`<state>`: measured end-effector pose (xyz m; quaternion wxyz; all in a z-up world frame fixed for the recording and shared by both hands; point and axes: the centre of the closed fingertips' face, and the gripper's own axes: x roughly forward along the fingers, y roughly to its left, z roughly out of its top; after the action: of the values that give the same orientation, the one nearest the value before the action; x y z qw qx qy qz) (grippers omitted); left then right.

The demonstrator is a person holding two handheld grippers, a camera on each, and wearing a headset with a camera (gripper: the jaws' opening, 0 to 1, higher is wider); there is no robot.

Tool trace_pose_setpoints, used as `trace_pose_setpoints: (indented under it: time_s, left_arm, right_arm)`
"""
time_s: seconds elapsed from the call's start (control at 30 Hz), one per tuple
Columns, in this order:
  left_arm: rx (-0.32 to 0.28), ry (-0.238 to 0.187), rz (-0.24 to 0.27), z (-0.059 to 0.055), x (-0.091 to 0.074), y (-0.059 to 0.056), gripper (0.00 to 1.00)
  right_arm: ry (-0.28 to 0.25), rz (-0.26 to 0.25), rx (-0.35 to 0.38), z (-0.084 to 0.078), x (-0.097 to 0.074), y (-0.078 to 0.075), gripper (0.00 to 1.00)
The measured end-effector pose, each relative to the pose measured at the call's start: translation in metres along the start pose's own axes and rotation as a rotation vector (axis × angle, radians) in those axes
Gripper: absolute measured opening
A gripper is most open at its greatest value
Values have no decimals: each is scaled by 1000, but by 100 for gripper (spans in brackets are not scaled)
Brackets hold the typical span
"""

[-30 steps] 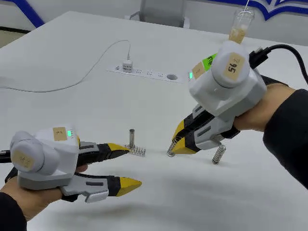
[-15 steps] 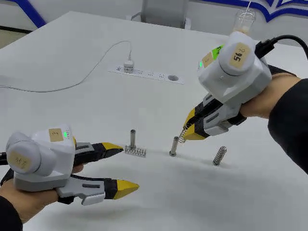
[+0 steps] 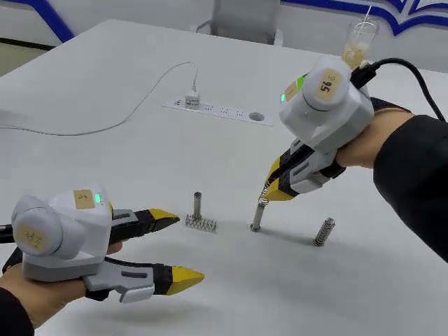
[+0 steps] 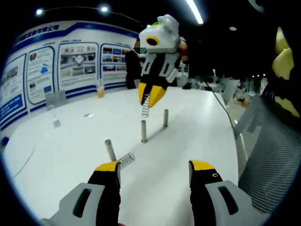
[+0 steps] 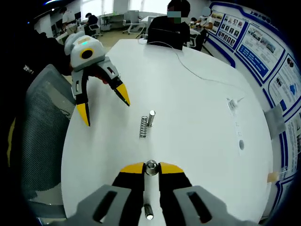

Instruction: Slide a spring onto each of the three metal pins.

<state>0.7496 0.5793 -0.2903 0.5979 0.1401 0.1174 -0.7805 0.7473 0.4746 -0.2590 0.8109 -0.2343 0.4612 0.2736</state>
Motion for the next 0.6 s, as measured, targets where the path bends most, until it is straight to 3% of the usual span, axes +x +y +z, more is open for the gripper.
trace_pose_setpoints:
  time_s: [0.6]
  left_arm:
    - [-12, 1, 15, -5, -3, 3, 60]
  right_arm:
    - [45, 31, 6, -7, 15, -3, 12]
